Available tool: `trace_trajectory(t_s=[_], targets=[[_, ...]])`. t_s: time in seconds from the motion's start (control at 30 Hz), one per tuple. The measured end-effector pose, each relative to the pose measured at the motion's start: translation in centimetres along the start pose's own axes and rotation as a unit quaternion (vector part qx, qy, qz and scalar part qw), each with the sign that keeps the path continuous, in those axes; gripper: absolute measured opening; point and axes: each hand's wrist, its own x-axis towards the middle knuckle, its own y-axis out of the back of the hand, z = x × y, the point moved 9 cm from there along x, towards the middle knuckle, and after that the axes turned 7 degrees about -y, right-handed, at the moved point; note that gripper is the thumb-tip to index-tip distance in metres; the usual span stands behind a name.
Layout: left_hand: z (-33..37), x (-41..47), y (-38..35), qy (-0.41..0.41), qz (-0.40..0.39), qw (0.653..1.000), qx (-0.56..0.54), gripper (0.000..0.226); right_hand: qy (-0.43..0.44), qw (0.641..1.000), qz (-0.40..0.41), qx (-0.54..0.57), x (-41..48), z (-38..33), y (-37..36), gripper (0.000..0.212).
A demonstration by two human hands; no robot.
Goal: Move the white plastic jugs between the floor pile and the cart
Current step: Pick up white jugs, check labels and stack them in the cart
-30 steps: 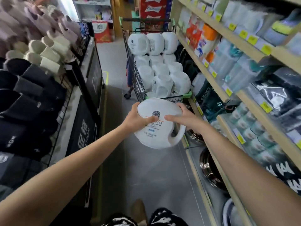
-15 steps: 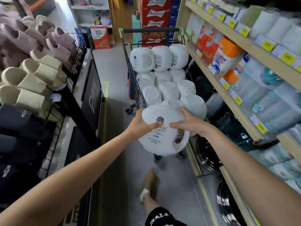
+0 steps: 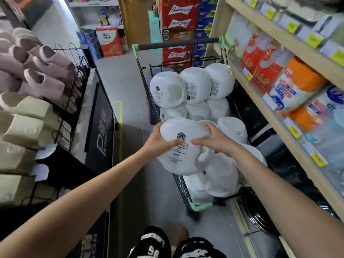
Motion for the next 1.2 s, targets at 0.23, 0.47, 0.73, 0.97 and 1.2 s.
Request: trace_trajectory(t_s=[0.23,0.47,0.73,0.97,1.2], targets=[[0.1,8.9,0.3,-0.030,-0.071,0.997,-0.021,0.084,0.007,0.995,0.095,0.015,5.8,-2.0,3.2,0.084],[0.4,15.6,0.1,-0.097,-0.102,0.990,-0.018,0.087,0.015,0.982,0.186,-0.037,9.7,-3.5,5.2,0.101],[-2.6,18.7,-1.1,-0.107,-0.107,0.988,0.002,0.107,0.044,0.975,0.161,-0.149,13.9,-3.5,4.8,0.105],[-4.7,20.8,-2.0,-0.081,-0.100,0.991,-0.024,0.104,0.029,0.971,0.126,-0.201,17.1,-3.1,4.9,0.104],[-5.3,21.6,-3.0,-0.035,-0.092,0.994,-0.049,0.106,0.006,0.965,0.084,-0.250,19.0,-4.3,6.2,0.105]])
